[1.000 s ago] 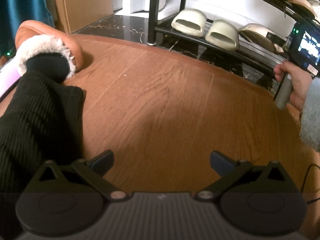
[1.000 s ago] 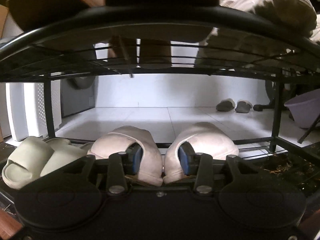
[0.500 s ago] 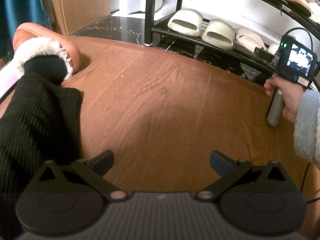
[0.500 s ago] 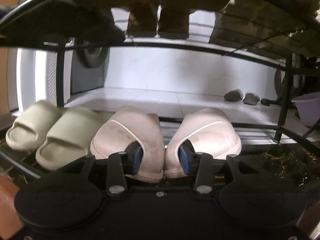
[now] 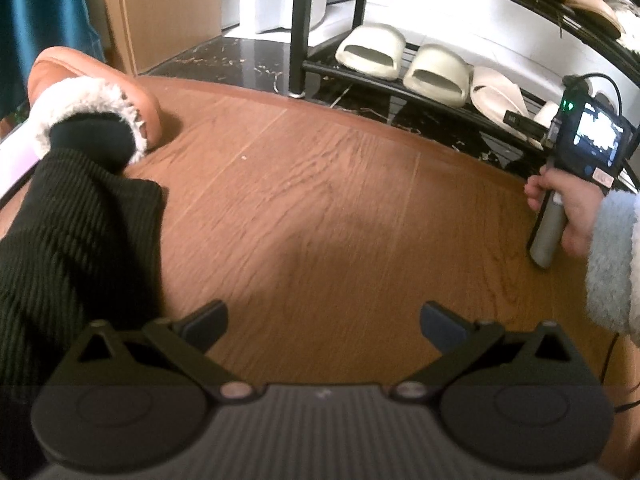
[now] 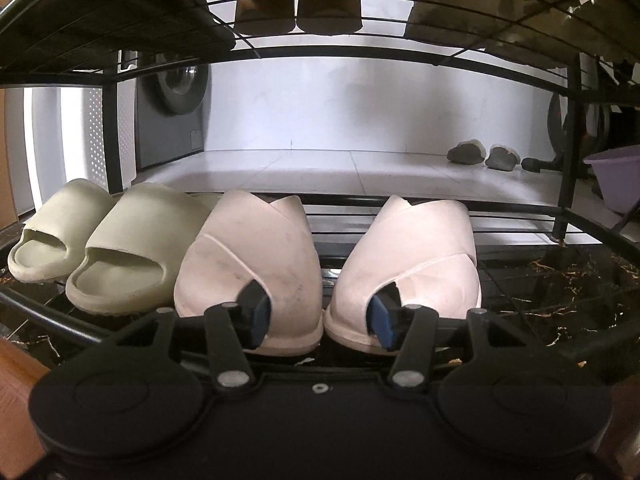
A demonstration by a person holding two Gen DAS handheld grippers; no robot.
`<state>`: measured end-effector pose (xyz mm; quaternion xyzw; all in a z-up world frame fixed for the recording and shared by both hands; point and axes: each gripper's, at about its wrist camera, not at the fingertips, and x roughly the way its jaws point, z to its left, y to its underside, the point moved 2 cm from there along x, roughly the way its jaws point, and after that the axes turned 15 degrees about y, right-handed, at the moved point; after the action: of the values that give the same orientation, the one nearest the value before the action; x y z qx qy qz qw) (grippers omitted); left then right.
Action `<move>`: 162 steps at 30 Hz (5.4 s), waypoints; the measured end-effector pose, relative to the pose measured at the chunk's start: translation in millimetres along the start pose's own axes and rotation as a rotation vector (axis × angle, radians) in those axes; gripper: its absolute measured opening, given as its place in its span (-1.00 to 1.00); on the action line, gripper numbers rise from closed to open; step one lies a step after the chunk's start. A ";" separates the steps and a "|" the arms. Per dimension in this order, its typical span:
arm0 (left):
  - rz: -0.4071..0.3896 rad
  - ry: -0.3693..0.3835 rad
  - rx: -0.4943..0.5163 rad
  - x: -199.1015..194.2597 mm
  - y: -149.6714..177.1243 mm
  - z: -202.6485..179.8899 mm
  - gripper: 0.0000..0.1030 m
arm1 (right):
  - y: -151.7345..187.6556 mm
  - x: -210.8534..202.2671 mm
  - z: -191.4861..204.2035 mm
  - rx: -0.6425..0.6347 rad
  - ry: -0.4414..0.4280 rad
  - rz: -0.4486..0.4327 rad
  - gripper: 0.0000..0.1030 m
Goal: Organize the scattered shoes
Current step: 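Lower the slipper pair onto the shelf beside the green slides, open right gripper, then push the beige slippers deeper onto the shelf with the right gripper, then straighten the beige slippers side by side with the right gripper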
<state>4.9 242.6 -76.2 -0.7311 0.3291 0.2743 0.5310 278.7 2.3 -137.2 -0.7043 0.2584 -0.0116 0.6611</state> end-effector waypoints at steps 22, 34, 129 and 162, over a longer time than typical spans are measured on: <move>-0.024 0.031 0.000 -5.4 0.2 -2.2 0.99 | -2.7 -1.8 -3.5 -0.025 0.035 0.040 0.63; -0.035 0.040 0.002 -8.0 0.3 -4.2 0.99 | -3.2 -9.2 -3.7 -0.035 0.040 0.061 0.67; 0.022 0.049 -0.006 4.6 2.7 -3.4 0.99 | -61.6 -2.8 -1.4 -0.164 -0.258 0.002 1.00; 0.021 0.075 -0.051 3.0 0.7 3.3 0.99 | -52.1 -20.7 1.9 -0.226 -0.154 -0.105 1.00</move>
<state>6.0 245.0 -79.9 -0.7506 0.3493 0.2605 0.4967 279.6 11.5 -81.9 -0.7857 0.1694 0.0374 0.5938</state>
